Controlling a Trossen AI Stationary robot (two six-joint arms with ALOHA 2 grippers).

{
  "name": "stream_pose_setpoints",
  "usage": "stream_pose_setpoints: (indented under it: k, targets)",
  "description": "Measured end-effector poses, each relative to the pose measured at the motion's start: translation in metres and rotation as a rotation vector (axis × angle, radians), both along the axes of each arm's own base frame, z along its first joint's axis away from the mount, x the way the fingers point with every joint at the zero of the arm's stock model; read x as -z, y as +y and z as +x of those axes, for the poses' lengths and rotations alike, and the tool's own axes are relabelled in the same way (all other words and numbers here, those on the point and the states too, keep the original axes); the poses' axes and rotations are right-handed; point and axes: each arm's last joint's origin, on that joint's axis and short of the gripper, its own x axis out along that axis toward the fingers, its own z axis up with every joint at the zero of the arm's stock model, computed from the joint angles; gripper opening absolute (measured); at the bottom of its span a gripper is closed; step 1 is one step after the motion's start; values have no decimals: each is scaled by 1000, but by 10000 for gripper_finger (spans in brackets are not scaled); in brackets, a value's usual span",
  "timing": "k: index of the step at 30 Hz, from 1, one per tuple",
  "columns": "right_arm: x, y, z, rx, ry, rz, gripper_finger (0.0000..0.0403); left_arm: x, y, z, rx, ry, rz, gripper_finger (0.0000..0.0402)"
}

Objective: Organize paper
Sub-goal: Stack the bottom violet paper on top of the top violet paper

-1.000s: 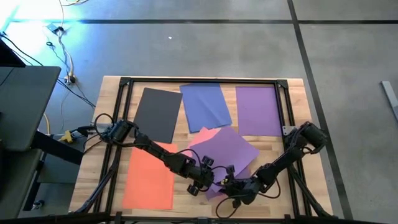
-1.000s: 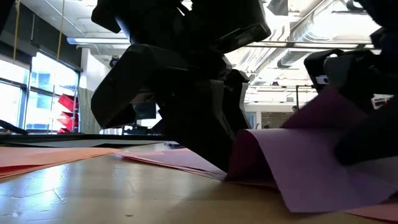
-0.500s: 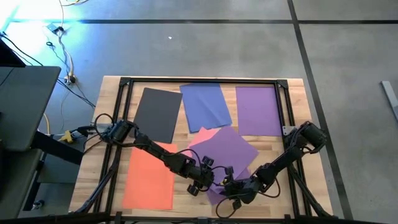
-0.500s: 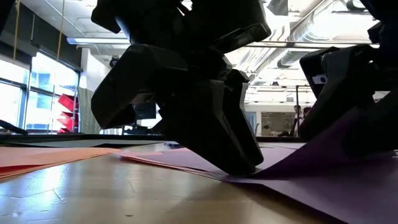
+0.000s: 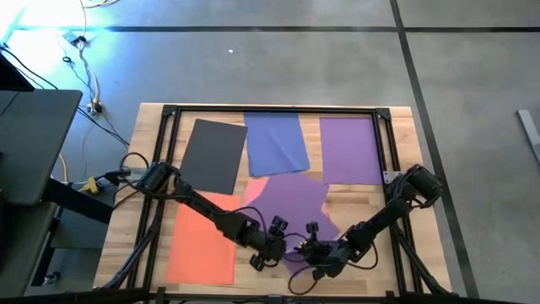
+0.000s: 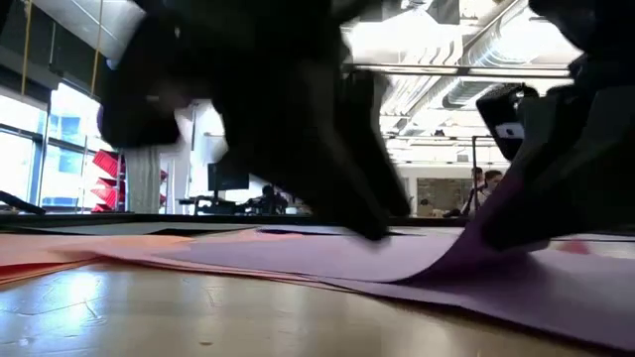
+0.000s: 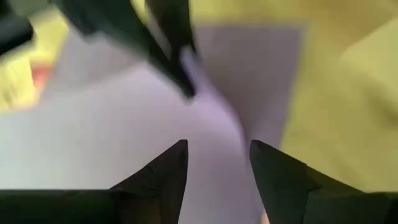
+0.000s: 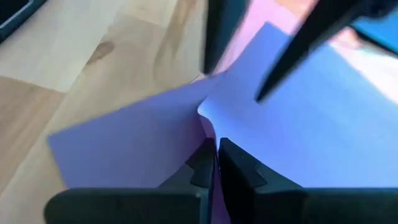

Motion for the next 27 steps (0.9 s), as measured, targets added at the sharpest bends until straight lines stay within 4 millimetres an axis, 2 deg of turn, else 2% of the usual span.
stream_pose_setpoints:
  k: [2,7,13,16,22,27]
  targets:
    - [-10,4,0,9,32,-56,1,-6,-4,-2,29,-13,-3,154]
    - [-34,13,-4,84,98,-162,0,-2,-9,-2,94,-47,65,154]
    - [-56,26,-10,133,116,-217,0,16,-5,5,-59,-108,233,154]
    - [-62,29,-15,151,126,-233,0,22,-5,5,-147,-145,334,154]
    - [-68,33,-28,199,134,-266,0,25,-13,3,-156,-187,406,153]
    - [-70,41,-36,197,71,-294,0,25,-8,6,-178,-179,383,116]
